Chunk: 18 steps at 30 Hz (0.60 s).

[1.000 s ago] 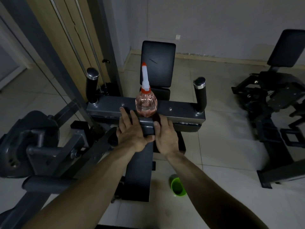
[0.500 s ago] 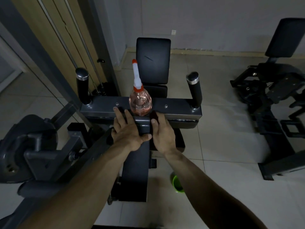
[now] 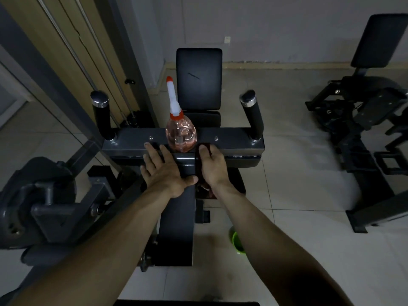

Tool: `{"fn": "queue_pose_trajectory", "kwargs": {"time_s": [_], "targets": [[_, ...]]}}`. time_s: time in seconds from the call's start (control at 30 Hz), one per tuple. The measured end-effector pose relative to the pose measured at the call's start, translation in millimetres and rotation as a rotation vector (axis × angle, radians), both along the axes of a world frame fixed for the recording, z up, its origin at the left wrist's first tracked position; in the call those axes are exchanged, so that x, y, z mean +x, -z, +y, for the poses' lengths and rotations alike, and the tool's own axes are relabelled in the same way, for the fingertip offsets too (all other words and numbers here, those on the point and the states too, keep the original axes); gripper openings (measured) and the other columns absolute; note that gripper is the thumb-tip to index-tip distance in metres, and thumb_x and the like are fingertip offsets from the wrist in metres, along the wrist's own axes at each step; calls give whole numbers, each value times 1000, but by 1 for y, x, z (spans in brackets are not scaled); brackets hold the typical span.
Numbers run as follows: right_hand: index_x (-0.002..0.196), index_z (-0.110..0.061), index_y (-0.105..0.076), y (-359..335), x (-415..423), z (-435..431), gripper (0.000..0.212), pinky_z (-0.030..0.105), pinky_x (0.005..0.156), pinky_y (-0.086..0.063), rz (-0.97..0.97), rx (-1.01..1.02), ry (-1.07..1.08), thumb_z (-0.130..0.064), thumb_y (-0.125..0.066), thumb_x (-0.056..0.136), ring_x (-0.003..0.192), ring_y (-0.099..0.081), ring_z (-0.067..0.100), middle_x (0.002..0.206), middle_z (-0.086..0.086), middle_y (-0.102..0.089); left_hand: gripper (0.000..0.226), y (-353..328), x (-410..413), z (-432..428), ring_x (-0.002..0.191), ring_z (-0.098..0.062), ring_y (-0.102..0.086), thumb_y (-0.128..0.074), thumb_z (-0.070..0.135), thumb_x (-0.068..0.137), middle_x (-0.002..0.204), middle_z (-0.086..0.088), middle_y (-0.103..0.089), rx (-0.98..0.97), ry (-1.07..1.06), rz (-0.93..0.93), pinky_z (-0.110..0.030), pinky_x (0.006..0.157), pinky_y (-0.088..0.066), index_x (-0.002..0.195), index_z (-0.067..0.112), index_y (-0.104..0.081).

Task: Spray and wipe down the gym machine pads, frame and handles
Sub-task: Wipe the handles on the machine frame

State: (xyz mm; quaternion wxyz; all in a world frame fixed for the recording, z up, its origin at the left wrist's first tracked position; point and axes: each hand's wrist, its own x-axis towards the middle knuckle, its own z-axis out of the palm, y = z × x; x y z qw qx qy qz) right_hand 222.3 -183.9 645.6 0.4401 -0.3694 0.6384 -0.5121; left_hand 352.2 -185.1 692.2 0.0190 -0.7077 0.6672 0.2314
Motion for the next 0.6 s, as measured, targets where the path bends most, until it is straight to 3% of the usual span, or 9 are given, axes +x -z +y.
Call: {"fn": "queue_pose_trajectory", "kwargs": {"time_s": [0.13, 0.3, 0.43, 0.53, 0.6], "targets": [[116, -19, -72, 1, -8, 4, 33, 50, 96, -59, -560, 112, 18, -46, -60, 102, 104, -74, 31, 109, 13, -77, 143, -3, -3, 0, 153, -37, 25, -81, 63, 74, 153, -10, 51, 26, -33, 31, -51, 127, 6, 158, 20, 27], [124, -6, -73, 16, -7, 14, 51, 46, 101, -56, -965, 207, 21, -49, -63, 100, 112, -71, 35, 119, 20, -74, 138, -2, -5, 3, 153, -35, 26, -79, 61, 79, 153, -5, 53, 34, -57, 98, -50, 127, 4, 158, 22, 28], [139, -8, -63, 46, -8, 25, 46, 55, 118, -39, -1072, 102, -27, -37, -63, 103, 132, -58, 36, 140, 22, -62, 137, 0, -6, 6, 152, -35, 29, -77, 62, 80, 151, -3, 55, 34, -63, 115, -52, 127, 5, 157, 23, 29], [137, -8, -65, 45, -12, 19, 53, 51, 116, -44, -1065, 117, -82, -45, -67, 99, 127, -63, 34, 136, 19, -66, 135, 0, -7, 7, 152, -34, 29, -77, 60, 81, 151, -2, 55, 27, -62, 122, -52, 126, 5, 157, 24, 28], [126, -8, -72, 32, -10, 10, 52, 51, 113, -47, -1013, 197, -38, -51, -69, 96, 120, -67, 33, 127, 20, -71, 134, 0, -7, 8, 152, -33, 28, -77, 60, 81, 152, -1, 55, 26, -71, 125, -51, 126, 4, 158, 25, 28]]}}
